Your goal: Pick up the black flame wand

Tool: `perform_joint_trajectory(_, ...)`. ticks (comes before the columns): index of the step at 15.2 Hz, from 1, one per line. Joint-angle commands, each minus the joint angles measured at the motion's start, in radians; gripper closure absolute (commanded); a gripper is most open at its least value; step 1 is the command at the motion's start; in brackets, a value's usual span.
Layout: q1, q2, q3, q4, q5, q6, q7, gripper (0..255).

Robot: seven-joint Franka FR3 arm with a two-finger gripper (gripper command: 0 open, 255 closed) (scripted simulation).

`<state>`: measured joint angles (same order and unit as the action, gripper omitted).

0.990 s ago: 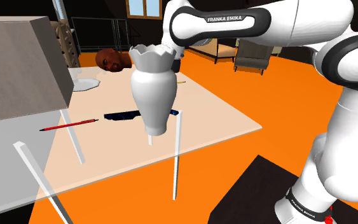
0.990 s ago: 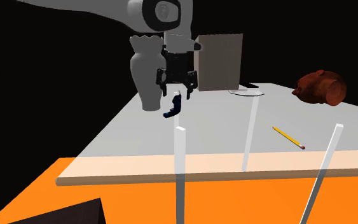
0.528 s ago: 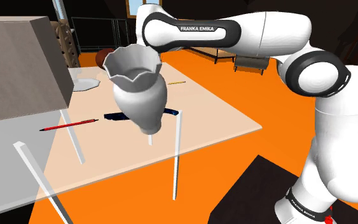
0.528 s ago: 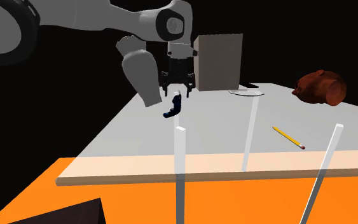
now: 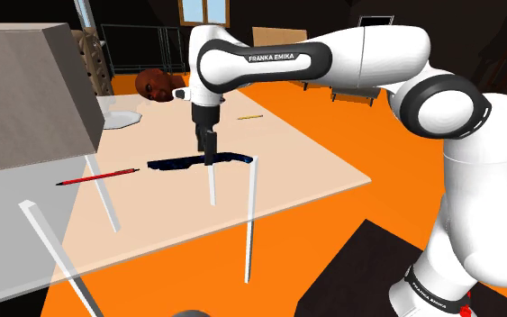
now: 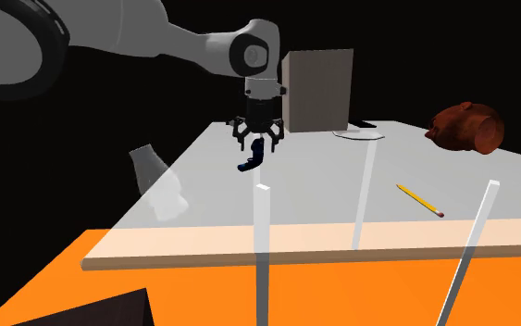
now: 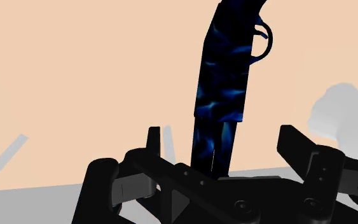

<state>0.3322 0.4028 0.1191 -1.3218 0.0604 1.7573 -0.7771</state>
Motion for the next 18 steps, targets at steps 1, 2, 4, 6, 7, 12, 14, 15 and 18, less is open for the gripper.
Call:
perform_joint_trajectory(1,0.0,-0.002,0.0,-0.015,0.0,0.013,-0.001,0)
perform_joint_trajectory(2,-0.001,-0.003,0.0,-0.017,0.001,0.015,-0.002,255)
perform_joint_trajectory(4,-0.001,-0.004,0.0,-0.019,0.001,0.016,-0.002,255)
perform_joint_trajectory(6,-0.001,-0.003,0.0,-0.019,0.001,0.016,-0.002,255)
perform_joint_trajectory(7,-0.001,-0.003,0.0,-0.018,0.001,0.015,-0.002,255)
perform_joint_trajectory(12,0.0,-0.001,0.0,0.0,0.0,-0.001,0.0,255)
perform_joint_trajectory(14,0.001,0.003,0.0,0.032,-0.001,-0.029,0.003,255)
perform_joint_trajectory(15,0.001,0.005,0.0,0.049,-0.001,-0.044,0.004,255)
perform_joint_trajectory(18,0.003,0.014,0.001,0.103,-0.003,-0.089,0.008,255)
